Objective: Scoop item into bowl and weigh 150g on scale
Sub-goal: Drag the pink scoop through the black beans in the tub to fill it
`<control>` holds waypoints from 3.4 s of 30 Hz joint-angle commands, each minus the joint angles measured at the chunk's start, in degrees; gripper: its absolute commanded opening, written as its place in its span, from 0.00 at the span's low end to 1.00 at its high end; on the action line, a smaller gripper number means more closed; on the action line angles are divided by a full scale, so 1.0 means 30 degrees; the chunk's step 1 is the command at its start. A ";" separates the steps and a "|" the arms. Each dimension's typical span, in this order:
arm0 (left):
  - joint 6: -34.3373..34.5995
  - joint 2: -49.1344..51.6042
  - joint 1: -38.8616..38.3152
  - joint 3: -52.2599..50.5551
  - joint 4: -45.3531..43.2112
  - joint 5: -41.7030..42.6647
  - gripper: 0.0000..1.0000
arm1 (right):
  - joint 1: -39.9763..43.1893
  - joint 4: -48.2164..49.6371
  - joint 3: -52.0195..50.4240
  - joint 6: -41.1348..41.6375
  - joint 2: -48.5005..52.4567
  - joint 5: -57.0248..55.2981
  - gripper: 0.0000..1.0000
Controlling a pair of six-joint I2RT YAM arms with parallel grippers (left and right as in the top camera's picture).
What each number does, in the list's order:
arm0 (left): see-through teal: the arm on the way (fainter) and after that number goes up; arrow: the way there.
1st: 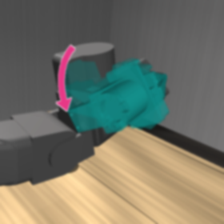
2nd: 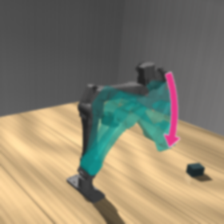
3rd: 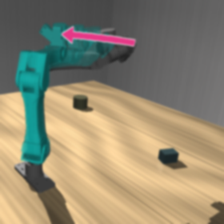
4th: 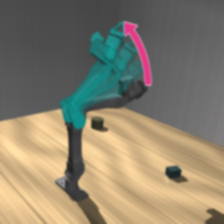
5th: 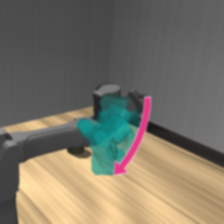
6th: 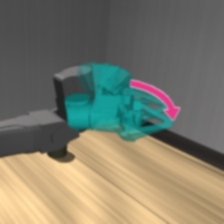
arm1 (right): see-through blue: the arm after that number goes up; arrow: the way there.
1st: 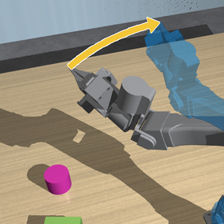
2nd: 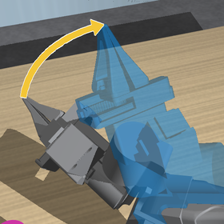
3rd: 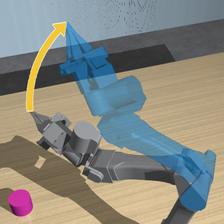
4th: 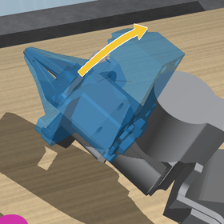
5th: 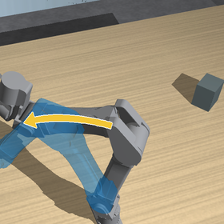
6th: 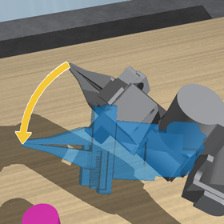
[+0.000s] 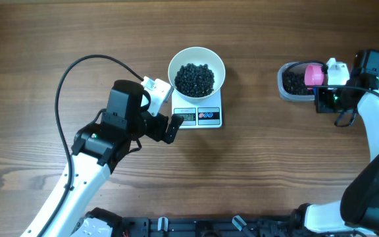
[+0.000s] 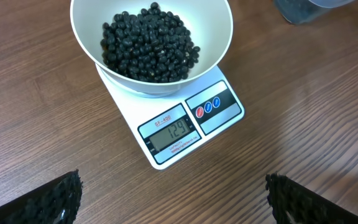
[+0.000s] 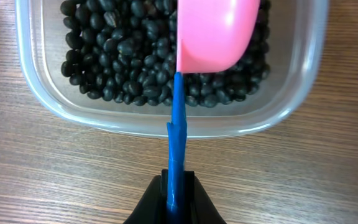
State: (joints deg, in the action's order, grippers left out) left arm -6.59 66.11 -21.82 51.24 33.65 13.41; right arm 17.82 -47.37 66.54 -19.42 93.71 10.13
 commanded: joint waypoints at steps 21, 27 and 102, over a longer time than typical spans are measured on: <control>-0.0219 0.0146 -0.0066 -0.0087 0.0000 0.0160 1.00 | 0.0000 -0.1668 0.0153 -0.0495 0.0517 0.4641 0.04; -0.0219 0.0146 -0.0066 -0.0087 0.0007 0.0160 1.00 | 0.0000 -0.1661 0.0160 0.0131 0.0517 0.4670 0.04; -0.0219 0.0146 -0.0066 -0.0087 0.0007 0.0168 1.00 | 0.2965 -0.1836 0.0160 0.1945 0.0517 1.3187 0.04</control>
State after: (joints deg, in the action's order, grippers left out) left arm -6.59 66.11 -21.82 51.24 33.65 13.41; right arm 26.46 -52.82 66.54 -13.47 94.30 44.18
